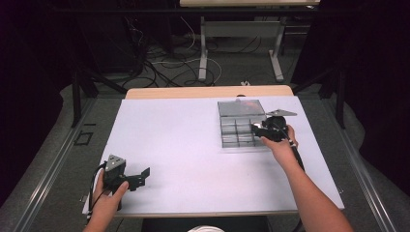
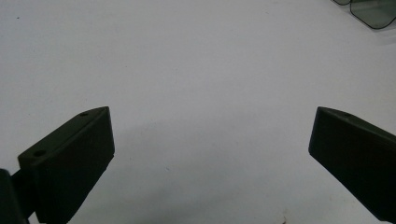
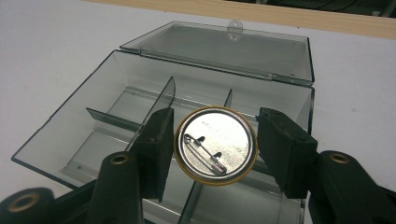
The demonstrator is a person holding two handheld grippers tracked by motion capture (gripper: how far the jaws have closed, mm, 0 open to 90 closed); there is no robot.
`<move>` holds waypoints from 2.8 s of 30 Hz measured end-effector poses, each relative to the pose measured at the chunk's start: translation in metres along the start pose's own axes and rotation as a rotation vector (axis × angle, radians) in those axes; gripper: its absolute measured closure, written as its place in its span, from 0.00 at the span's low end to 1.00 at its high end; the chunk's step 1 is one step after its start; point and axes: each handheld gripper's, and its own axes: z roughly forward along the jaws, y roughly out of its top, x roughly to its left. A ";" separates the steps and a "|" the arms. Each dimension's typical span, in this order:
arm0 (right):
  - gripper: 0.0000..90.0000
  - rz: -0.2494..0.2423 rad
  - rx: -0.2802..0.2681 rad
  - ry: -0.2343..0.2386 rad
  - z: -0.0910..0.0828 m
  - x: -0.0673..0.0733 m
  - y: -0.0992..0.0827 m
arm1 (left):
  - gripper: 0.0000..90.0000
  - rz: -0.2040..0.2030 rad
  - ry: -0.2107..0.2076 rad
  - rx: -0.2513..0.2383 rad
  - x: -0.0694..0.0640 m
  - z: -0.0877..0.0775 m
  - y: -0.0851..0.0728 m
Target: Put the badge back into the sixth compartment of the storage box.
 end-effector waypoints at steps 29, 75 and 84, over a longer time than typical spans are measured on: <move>0.52 0.004 0.046 -0.020 0.007 -0.005 -0.016 | 0.01 0.011 -0.007 0.006 -0.002 0.003 -0.001; 0.45 0.041 0.028 -0.014 0.010 -0.006 -0.021 | 0.01 0.009 -0.011 0.017 -0.003 0.003 -0.001; 0.36 0.026 0.024 0.003 0.009 0.003 -0.020 | 0.01 0.008 -0.010 0.015 -0.003 0.003 0.000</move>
